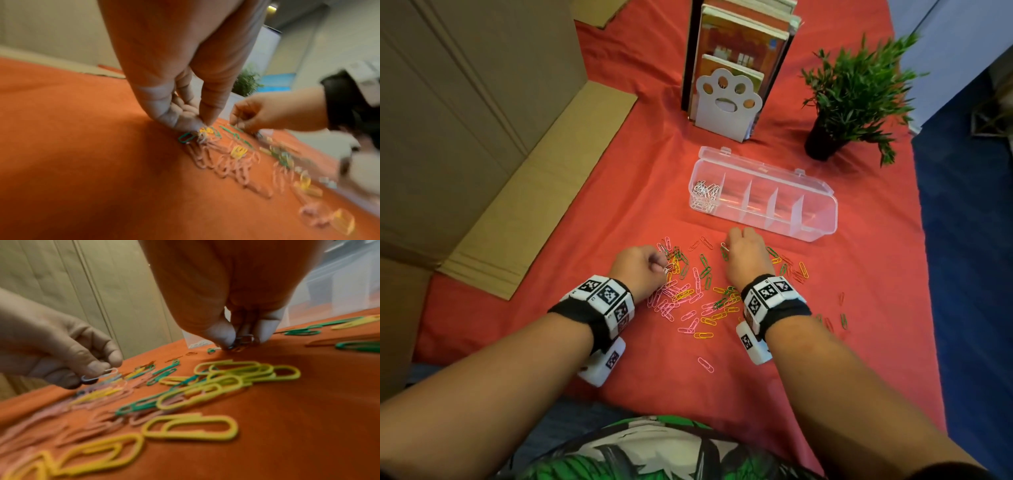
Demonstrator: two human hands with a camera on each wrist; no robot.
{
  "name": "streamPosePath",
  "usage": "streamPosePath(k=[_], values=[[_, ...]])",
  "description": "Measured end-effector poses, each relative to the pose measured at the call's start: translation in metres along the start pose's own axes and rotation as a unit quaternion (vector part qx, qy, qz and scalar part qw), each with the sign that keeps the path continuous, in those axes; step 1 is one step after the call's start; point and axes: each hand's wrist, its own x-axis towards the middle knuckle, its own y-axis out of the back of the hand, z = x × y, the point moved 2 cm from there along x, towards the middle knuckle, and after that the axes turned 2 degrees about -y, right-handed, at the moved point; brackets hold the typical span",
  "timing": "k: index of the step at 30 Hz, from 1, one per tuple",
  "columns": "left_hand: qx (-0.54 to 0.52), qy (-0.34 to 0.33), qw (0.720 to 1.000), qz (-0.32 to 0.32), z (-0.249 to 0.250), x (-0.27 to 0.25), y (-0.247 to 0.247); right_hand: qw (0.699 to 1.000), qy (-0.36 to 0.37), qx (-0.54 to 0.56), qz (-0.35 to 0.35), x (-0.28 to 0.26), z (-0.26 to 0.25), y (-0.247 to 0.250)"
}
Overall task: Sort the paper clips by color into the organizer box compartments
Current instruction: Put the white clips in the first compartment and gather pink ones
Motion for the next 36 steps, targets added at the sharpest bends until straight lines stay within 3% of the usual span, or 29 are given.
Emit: streamPosePath(k=[3, 5, 6, 9, 11, 12, 15, 16, 18, 20, 22, 24, 29, 32, 36], values=[[-0.151, 0.037, 0.988, -0.002, -0.002, 0.004, 0.004, 0.992, -0.034, 0.12, 0.005, -0.001, 0.011, 0.004], [-0.246, 0.072, 0.966, -0.007, 0.002, 0.005, 0.005, 0.962, -0.101, 0.254, 0.008, -0.002, 0.02, 0.012], [-0.288, 0.091, 0.953, -0.013, 0.006, 0.004, 0.006, 0.926, -0.141, 0.351, 0.006, -0.003, 0.023, 0.016], [-0.381, 0.153, 0.911, -0.036, 0.018, -0.001, 0.01, 0.766, -0.238, 0.596, -0.017, -0.007, 0.029, 0.024], [-0.436, 0.182, 0.88, -0.041, 0.022, -0.003, 0.012, 0.746, -0.258, 0.614, -0.029, -0.008, 0.031, 0.026], [-0.46, 0.19, 0.866, -0.038, 0.024, -0.004, 0.014, 0.768, -0.26, 0.584, -0.034, -0.007, 0.031, 0.026], [-0.466, 0.208, 0.86, -0.015, 0.024, 0.0, 0.014, 0.922, -0.19, 0.336, -0.035, -0.002, 0.023, 0.026], [-0.432, 0.207, 0.878, -0.003, 0.022, 0.002, 0.013, 0.959, -0.155, 0.234, -0.04, 0.0, 0.018, 0.025], [-0.271, 0.169, 0.947, 0.017, 0.016, 0.008, 0.01, 0.991, -0.093, 0.092, -0.042, 0.003, 0.009, 0.018], [-0.05, 0.095, 0.994, 0.027, 0.012, 0.008, 0.009, 0.998, -0.046, 0.023, -0.036, 0.001, -0.002, 0.01], [0.095, 0.045, 0.994, 0.021, 0.009, 0.005, 0.006, 0.999, -0.01, -0.018, -0.027, -0.002, -0.01, 0.006], [0.171, 0.018, 0.985, 0.015, 0.007, 0.002, 0.003, 0.999, -0.003, -0.026, -0.024, -0.005, -0.012, 0.003], [0.16, 0.017, 0.987, 0.005, 0.005, 0.003, 0.002, 0.996, -0.04, 0.024, -0.081, -0.011, 0.001, 0.001], [0.174, 0.017, 0.984, 0.031, 0.006, 0.007, 0.01, 0.992, -0.054, 0.022, -0.116, -0.013, 0.011, 0.001], [0.17, 0.002, 0.982, 0.086, 0.003, 0.01, 0.021, 0.985, -0.087, 0.128, -0.079, -0.015, 0.017, 0.012]])
